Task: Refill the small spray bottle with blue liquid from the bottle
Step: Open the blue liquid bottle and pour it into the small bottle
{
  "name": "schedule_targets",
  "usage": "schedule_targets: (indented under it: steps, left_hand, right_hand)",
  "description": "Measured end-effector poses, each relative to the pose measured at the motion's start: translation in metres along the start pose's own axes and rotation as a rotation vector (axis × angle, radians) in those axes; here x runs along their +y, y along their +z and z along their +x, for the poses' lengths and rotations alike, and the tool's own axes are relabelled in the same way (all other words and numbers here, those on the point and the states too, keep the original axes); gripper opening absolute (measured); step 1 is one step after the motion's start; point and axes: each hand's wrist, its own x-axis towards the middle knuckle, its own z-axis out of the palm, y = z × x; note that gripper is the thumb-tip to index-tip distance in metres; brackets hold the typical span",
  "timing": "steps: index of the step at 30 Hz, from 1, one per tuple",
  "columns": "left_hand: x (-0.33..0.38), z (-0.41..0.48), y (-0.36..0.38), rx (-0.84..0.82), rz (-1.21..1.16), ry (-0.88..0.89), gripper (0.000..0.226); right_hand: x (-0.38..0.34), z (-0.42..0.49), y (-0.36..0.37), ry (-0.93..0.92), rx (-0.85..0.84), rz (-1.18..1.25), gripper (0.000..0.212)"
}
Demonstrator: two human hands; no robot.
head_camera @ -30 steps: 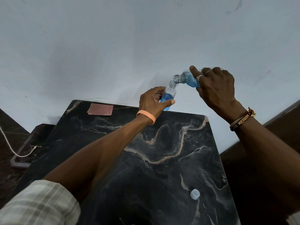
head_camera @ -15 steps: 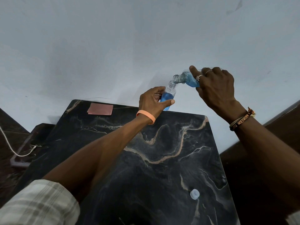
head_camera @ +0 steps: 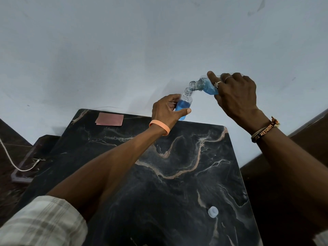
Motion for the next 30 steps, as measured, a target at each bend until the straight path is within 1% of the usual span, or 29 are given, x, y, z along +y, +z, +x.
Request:
schedule_targets:
  steps: [30]
  left_hand:
    - [0.0018,-0.0009,-0.0017,0.003,-0.041,-0.004,0.061]
  right_hand:
    - [-0.0008,0.001,-0.0036,-0.003,-0.01,0.002,0.055]
